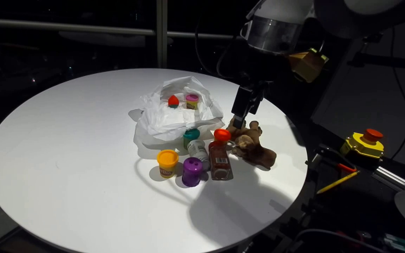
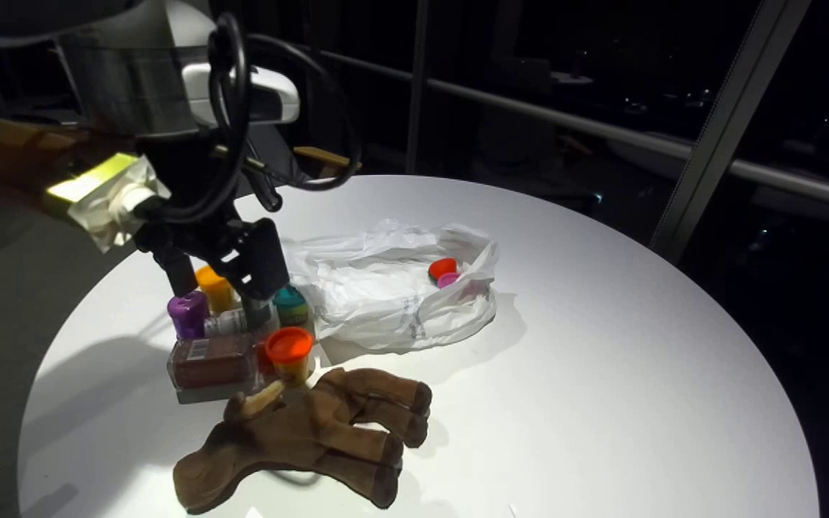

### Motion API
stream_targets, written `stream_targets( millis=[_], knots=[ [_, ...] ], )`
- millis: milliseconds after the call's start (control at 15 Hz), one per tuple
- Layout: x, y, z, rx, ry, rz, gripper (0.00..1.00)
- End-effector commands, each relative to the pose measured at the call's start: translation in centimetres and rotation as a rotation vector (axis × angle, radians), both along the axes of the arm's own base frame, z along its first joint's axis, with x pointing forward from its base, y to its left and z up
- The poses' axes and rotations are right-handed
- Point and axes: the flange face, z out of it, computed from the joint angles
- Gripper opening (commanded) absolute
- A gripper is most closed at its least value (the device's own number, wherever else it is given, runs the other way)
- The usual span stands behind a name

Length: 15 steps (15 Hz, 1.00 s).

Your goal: Put all the objects in the white plastic bag

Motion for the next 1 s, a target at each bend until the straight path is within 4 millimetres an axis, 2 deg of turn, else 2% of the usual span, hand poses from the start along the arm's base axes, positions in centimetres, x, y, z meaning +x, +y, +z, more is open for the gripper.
stream_targets(
  millis=[0,467,933],
  knots=[
    [0.2,-1.4,-2.5,0.029,-0.043,-0.085,1.00],
    [1.7,-3.0,-6.9,0.081,-0.111,-0.259,1.00],
    [4.6,-2.7,-8.2,0.116,-0.205,-0.344,1.00]
  ],
)
